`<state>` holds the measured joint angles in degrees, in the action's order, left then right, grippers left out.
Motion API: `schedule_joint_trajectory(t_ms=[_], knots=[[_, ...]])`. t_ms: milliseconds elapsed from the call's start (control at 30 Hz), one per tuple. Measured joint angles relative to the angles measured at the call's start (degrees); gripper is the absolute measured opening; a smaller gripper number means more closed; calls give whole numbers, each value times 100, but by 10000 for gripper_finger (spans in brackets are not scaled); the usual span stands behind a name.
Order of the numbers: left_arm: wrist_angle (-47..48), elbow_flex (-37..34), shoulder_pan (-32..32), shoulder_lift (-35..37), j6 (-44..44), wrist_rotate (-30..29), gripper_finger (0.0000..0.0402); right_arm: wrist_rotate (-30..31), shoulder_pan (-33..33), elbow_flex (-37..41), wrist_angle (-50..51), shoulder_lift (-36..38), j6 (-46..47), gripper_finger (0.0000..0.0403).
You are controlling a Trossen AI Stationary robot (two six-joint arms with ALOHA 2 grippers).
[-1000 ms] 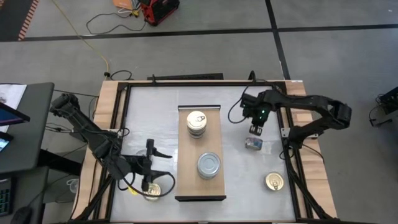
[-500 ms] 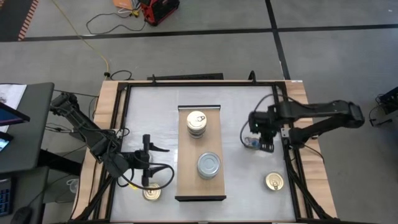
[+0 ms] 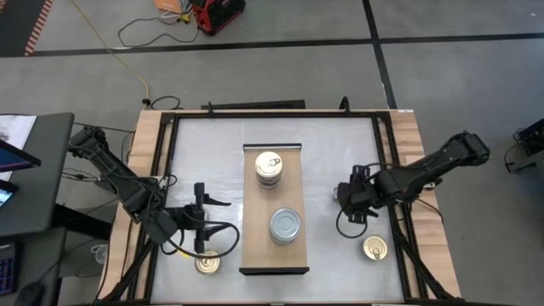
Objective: Stack canned seafood by type on shelf
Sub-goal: Stack the blue tuna can on top of the stacked blue tuna cans on the shelf
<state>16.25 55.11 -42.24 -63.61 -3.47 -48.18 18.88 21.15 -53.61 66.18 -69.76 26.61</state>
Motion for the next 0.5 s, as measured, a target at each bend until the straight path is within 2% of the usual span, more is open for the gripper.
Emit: schedule_joint_trajectory(t_ms=[167,300,500], knots=[[127,0,0,0,-180,130,257,117,159,563,-427,130,500,311],[148,0,0,0,-179,146,257,600,215,821,-358,319,776,311],[265,0,2,0,-225,149,257,653,386,1302,-1093,471,769,311]])
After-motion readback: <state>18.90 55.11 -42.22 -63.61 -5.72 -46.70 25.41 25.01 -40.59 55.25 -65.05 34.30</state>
